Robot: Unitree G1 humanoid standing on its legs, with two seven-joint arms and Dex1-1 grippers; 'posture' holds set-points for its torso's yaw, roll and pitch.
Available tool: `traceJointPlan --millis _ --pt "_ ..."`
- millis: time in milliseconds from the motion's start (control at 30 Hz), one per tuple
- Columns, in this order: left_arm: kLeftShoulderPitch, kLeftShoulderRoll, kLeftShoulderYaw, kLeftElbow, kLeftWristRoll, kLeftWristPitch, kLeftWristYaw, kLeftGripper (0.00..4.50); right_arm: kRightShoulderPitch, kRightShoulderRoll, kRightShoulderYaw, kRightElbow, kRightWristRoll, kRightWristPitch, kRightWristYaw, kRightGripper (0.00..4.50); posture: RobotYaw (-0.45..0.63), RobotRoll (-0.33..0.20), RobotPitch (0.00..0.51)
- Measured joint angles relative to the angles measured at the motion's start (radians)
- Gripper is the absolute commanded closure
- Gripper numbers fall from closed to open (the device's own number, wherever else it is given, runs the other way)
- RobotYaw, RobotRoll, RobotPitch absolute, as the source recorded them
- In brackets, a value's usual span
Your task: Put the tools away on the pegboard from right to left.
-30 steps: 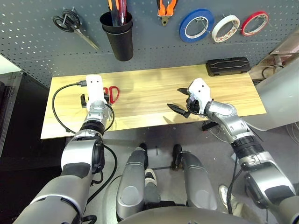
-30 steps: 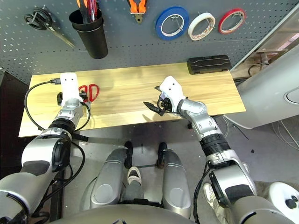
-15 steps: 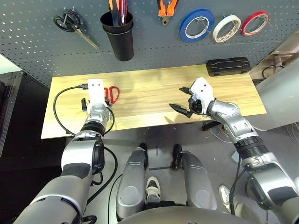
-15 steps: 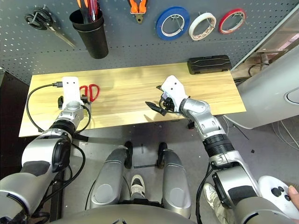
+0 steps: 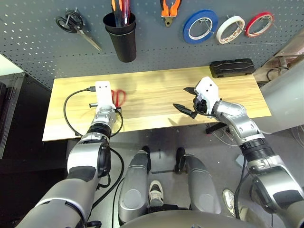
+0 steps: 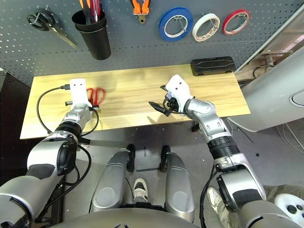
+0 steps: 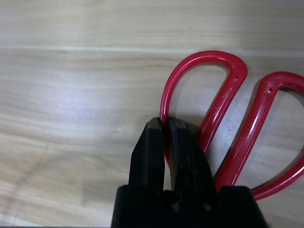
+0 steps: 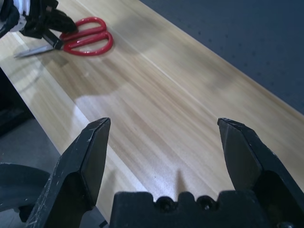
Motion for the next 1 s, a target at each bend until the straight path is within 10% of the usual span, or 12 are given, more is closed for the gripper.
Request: traceJointPlan --millis 467,1000 --pt "0.274 -0.191 0.051 -0.508 -0.127 0.077 0.000 4.47 -0.020 0.003 -0.033 -0.004 0.077 -0.069 0.111 0.00 0.20 0.000 0.258" --pt "0.454 -0.219 0.122 -1.115 -0.211 0.078 0.032 4.47 -0.041 -0.003 -0.069 -0.047 0.185 -0.090 0.231 0.00 0.30 0.000 0.218"
